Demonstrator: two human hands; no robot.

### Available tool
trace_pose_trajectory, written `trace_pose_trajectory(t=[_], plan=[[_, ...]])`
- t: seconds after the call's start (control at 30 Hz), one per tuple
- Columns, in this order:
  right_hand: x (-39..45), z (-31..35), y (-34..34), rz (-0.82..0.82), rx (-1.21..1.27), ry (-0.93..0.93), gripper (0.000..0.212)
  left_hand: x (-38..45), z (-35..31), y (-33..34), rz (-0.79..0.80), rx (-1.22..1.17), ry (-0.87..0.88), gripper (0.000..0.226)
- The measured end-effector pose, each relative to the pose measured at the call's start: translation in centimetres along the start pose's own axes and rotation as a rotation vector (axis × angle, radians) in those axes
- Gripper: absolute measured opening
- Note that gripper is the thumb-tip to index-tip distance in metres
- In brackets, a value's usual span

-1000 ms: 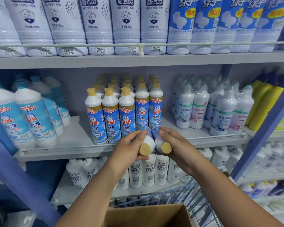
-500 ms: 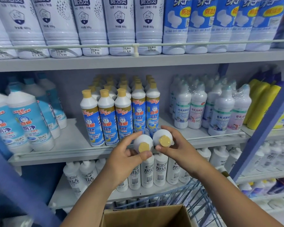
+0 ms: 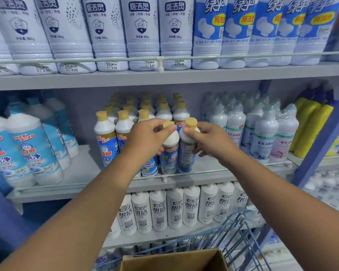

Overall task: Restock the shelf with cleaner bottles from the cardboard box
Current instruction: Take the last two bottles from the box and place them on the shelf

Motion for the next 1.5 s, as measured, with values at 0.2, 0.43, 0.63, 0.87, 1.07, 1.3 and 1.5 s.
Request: trace_pose_trajectory(t=[0.2,0.43,0.63,0.87,1.07,1.3,1.5], plan=[[3.6,1.4,-1.3,-0.099,-0.374,0.008,0.05,3.7,-1.9,0.2,-0.084,0.623,0.188,0.04],[5.6,1.8,-1.0,-0.088,-0.458,-0.045,0.048,6.9,-3.2,0.9,-0.036,0.948,0.338,0.032],[6.2,1.7,-1.0,-0.105,-0.514,-0.029,0.053,7.7,-2.4,1.3,0.076,0.811,0.217,0.039],[6.5,1.8,-0.8,-0.095,-0.52,-0.025,0.046,9.1,-2.4,0.8,0.135,0.748,0.116,0.034],[6.6,2.4,-0.4,0.063,-0.436,0.065,0.054,10.0,-1.3,0.1,0.244,0.576,0.029,0.034],[6.4,3.0,-0.1,0.123,-0.489,0.044,0.038,9.6,-1.2,-0.2,0.179,0.645,0.071,0.034],[6.4,5.0,-1.1,-0.113,-0.483,-0.004,0.054,9.5,-1.4,0.1,0.181,0.697,0.139,0.034]])
Point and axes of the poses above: each hand's wrist, its own x-axis towards the middle knuckle, its own y-axis out of the palm, z = x × y, the point moved 6 cm from there along x, towards the middle knuckle, and after that the axes turned 6 degrees about -x, right-handed, at the moved point
